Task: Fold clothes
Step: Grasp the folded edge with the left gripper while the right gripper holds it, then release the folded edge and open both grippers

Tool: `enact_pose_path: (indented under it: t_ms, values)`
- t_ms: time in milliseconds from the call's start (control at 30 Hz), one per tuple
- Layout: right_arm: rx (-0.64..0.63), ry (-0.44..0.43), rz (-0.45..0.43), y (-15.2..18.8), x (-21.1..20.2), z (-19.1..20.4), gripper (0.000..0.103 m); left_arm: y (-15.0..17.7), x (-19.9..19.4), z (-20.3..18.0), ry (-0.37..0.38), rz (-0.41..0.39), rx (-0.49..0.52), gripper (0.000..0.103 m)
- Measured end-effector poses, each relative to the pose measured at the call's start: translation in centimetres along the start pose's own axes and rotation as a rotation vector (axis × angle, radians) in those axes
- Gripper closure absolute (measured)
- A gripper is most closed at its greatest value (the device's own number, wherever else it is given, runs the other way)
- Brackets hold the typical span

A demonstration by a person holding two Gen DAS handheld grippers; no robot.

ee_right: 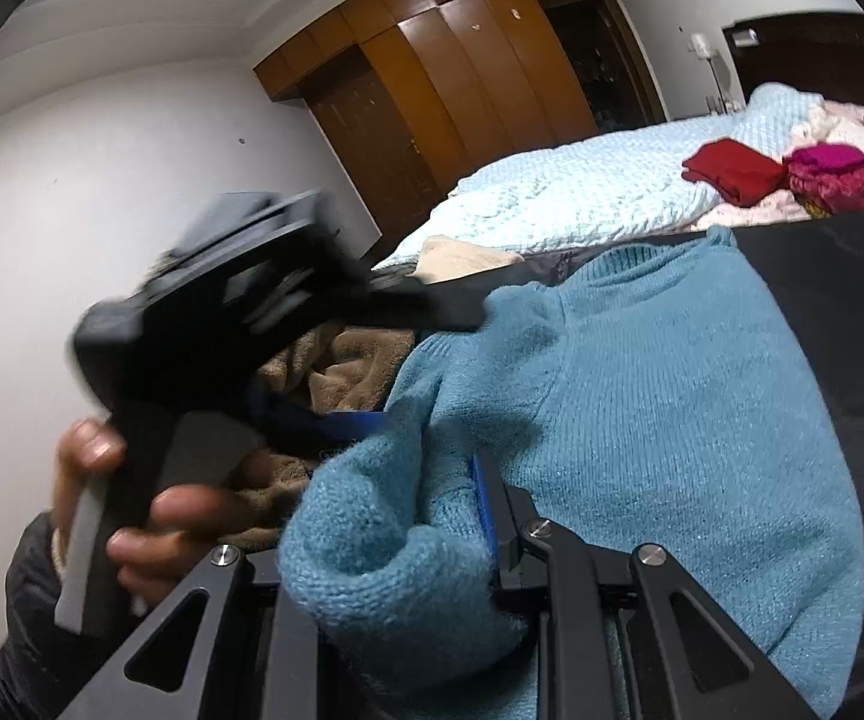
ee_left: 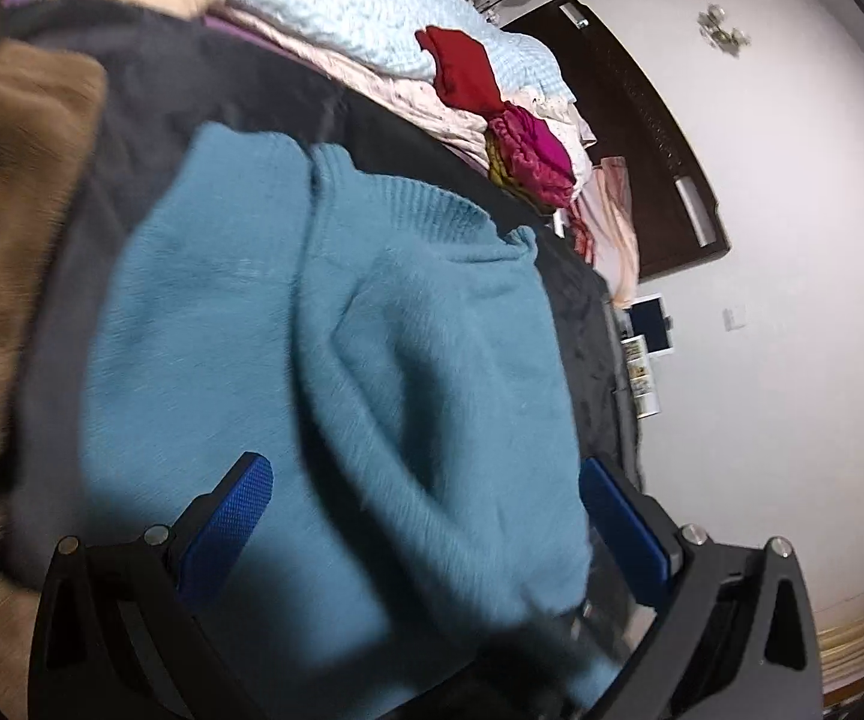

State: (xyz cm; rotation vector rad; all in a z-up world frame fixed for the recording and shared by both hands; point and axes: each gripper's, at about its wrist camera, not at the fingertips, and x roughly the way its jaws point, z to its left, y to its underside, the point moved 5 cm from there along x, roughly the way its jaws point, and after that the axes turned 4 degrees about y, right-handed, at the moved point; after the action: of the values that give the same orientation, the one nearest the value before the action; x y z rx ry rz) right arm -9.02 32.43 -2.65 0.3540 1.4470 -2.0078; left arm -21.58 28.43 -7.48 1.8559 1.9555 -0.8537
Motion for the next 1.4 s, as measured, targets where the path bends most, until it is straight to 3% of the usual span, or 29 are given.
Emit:
enact_pose_path:
  t_ms: [133,167,233,267,300,367,533,633,800,1033,1200,1400]
  values:
    - [-0.032,0.004,-0.002,0.3,-0.3,0.1,0.079,-1.0,2.1,-0.7,-0.017,0.015,0.019,0.001]
    - [-0.036,0.006,-0.005,0.2,-0.4,0.2,0.079,-1.1,2.4,-1.0,-0.023,0.018,0.035,0.007]
    - [-0.044,0.011,-0.015,-0.1,-0.5,0.3,0.079,-1.3,2.8,-1.5,-0.022,0.033,0.048,0.033]
    - [-0.048,0.014,-0.02,-0.2,-0.6,0.4,0.079,-1.4,2.9,-1.5,-0.033,0.037,0.051,0.055]
    - [-0.051,0.017,-0.025,-0.4,-0.7,0.5,0.079,-1.6,2.9,-1.6,-0.04,0.04,0.056,0.069]
    - [-0.059,0.022,-0.035,-0.7,-0.8,0.6,0.079,-2.0,2.2,-2.0,-0.032,0.034,0.084,0.074]
    - [-0.091,0.031,-0.079,-1.8,-1.2,2.0,0.079,-3.2,-1.6,-4.1,0.001,-0.034,0.186,0.075]
    - [-0.146,0.043,-0.111,-2.3,-1.0,4.0,0.079,-3.7,-3.7,-4.0,-0.028,-0.072,0.223,0.075]
    - [-0.221,0.065,-0.063,-1.0,2.0,6.7,0.079,-4.2,-4.7,-0.3,-0.078,-0.078,0.206,0.075]
    - [-0.333,0.12,-0.035,0.8,4.6,10.4,0.079,-4.4,-6.3,4.0,-0.075,-0.113,0.164,0.075]
    - [-0.37,0.149,0.025,2.4,7.4,11.2,0.079,-4.1,-5.5,5.7,-0.201,-0.105,0.207,0.072]
    - [-0.302,0.037,0.071,2.5,6.3,10.4,0.077,-3.4,-5.6,5.9,-0.305,-0.128,0.281,0.062]
